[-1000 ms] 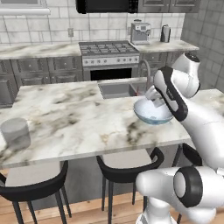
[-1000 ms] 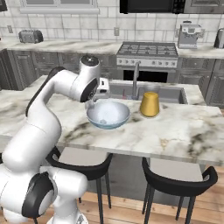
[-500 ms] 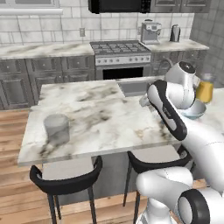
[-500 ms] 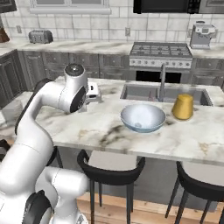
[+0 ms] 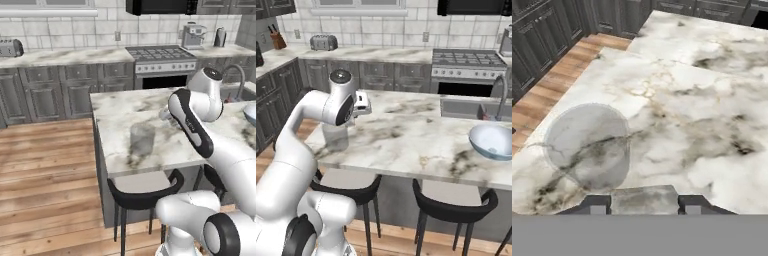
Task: There are two ice cubes in the ice bowl. Place both ice cubes in the glass cup.
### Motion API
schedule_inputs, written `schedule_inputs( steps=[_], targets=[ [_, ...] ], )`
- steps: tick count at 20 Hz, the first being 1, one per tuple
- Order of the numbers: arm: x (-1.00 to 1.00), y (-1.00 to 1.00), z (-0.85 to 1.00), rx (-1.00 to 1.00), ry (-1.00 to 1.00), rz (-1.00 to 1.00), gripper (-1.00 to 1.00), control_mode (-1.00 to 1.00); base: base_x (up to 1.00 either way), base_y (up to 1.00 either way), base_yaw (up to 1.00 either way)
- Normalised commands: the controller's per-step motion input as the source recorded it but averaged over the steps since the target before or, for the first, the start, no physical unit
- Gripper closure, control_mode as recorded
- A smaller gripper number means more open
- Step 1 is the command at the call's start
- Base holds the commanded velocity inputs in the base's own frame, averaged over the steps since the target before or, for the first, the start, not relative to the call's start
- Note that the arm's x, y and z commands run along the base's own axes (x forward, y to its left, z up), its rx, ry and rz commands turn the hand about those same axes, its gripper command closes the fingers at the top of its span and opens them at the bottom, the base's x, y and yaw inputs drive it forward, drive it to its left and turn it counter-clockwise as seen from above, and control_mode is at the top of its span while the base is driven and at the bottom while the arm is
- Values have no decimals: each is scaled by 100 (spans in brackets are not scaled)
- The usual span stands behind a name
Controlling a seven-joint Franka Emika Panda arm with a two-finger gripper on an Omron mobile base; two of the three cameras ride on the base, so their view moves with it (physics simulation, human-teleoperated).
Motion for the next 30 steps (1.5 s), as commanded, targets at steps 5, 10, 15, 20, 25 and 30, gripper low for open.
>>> schedule_inputs(
  steps=[5,10,15,20,25,30],
  targets=[
    [20,60,20,-8,11,-1,100,-100,8,40,0],
    [37,76,8,-17,23,-3,100,-100,0,0,0],
    [6,-3,-13,-8,3,0,100,-100,0,0,0],
    [6,-71,-9,4,5,0,100,-100,0,0,0],
    [5,-67,-15,14,2,0,100,-100,0,0,0],
    [6,-3,-6,3,2,-1,100,-100,0,0,0]
  ],
)
